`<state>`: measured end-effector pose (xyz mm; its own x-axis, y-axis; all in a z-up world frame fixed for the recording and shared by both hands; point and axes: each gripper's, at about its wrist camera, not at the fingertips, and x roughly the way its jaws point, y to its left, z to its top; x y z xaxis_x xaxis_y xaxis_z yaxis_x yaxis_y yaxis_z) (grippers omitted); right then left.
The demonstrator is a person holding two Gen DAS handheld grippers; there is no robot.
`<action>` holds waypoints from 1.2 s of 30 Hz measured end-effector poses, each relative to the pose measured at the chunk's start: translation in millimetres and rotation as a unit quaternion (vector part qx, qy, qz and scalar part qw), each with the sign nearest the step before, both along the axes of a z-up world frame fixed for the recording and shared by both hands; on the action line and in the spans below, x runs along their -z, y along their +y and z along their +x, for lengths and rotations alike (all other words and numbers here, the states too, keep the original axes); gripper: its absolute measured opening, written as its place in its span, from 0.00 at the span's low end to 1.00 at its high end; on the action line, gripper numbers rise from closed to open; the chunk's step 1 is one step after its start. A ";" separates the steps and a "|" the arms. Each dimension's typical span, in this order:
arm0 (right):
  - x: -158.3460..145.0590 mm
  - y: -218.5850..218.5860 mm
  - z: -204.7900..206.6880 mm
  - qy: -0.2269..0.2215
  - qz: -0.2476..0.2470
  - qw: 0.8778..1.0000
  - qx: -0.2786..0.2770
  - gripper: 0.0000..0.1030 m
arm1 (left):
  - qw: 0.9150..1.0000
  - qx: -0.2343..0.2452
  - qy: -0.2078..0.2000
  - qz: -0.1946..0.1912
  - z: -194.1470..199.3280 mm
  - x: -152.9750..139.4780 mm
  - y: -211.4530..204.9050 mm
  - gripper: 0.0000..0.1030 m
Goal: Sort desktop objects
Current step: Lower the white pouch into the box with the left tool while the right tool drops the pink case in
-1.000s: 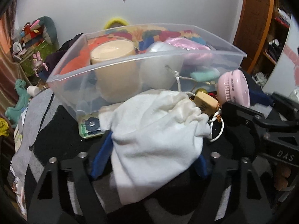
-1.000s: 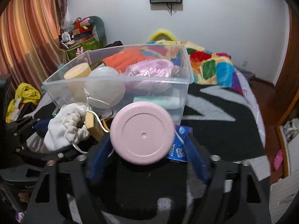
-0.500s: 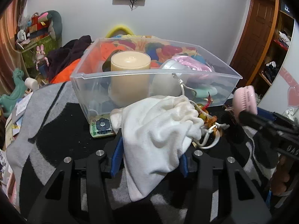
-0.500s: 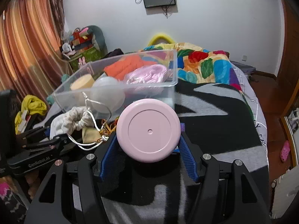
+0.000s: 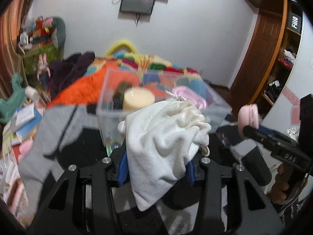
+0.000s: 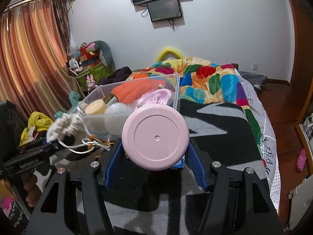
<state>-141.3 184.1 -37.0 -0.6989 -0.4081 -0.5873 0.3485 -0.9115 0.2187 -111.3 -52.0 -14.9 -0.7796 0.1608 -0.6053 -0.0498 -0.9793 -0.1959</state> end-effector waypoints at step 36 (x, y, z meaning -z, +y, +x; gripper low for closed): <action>-1.3 -44.7 -75.2 -0.003 0.012 1.000 0.000 0.58 | 0.998 0.008 -0.058 0.032 -128.2 -2.3 13.2 0.45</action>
